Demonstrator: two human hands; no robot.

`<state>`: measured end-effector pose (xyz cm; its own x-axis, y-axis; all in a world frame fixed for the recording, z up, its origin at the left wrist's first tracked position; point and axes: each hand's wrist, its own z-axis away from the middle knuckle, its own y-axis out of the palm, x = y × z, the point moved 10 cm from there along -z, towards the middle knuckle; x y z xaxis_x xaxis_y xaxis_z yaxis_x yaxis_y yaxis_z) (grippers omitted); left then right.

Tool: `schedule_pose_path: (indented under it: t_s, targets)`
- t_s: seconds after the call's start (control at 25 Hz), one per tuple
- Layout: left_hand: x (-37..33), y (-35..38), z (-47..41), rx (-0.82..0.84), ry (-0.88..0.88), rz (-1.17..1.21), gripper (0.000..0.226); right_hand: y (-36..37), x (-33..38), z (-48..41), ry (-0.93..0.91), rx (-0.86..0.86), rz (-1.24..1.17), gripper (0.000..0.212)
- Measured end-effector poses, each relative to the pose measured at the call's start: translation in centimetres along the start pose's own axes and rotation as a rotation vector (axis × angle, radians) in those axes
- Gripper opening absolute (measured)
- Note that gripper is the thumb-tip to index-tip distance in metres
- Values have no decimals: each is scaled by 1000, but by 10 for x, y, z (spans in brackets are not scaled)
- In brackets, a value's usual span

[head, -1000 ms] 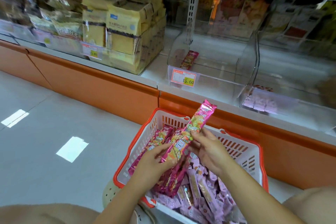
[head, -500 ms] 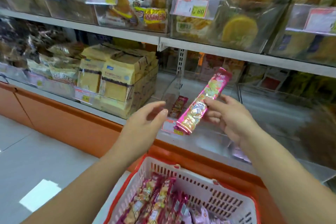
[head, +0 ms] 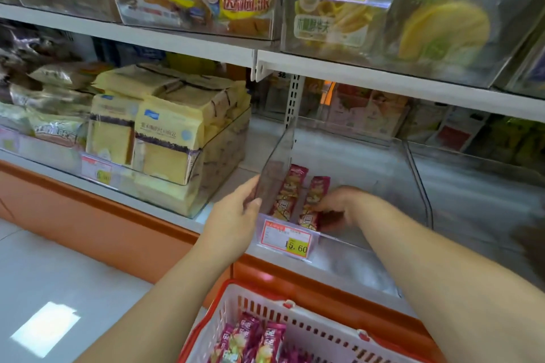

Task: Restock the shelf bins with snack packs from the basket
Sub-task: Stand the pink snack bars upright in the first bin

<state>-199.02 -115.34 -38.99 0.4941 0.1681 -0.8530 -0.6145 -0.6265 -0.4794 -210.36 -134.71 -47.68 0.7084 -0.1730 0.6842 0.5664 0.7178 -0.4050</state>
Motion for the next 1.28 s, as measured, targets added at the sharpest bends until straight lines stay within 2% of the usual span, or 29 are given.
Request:
schedule_pose_path:
  t_s: [0.12, 0.24, 0.28, 0.36, 0.44, 0.52, 0.6, 0.68, 0.76, 0.84, 0.96, 1.08, 1.2, 1.28]
  targets:
    - [0, -1, 3, 11, 16, 8, 55, 19, 3, -3, -3, 50, -91, 12]
    - [3, -1, 5, 40, 25, 14, 59, 20, 9, 9, -48, 43, -123, 4]
    - [5, -2, 8, 47, 20, 23, 58, 13, 11, 14, -78, 7, -127, 15]
    - [13, -5, 17, 63, -7, 6, 47, -18, 24, 34, -244, -196, -88, 37]
    - [33, -13, 31, 35, -85, -44, 38, -43, 36, 84, -513, -403, -187, 36]
    - [54, -17, 49, 3, -162, -87, 33, -37, 28, 144, -726, -355, -450, 20]
    - [70, 2, 73, 88, -202, -227, 29, -15, -2, 178, -773, -264, -599, 19]
    - [90, 42, 110, 324, -230, -388, 31, 21, -51, 171, -632, -169, -597, 19]
    - [118, 82, 152, 562, -283, -504, 31, 63, -115, 142, -373, -70, -540, 19]
    - [147, 105, 186, 654, -352, -604, 31, 99, -183, 115, -130, 27, -467, 22]
    - [177, 123, 221, 653, -433, -693, 46, 122, -262, 97, 102, 98, -445, 22]
    - [180, 124, 233, 539, -424, -785, 45, 137, -296, 100, 177, 165, -423, 27]
    - [170, 123, 236, 427, -468, -560, 55, 152, -301, 101, 170, 229, -456, 38]
    - [156, 132, 240, 432, -416, -435, 61, 159, -294, 102, 154, 257, -583, 43]
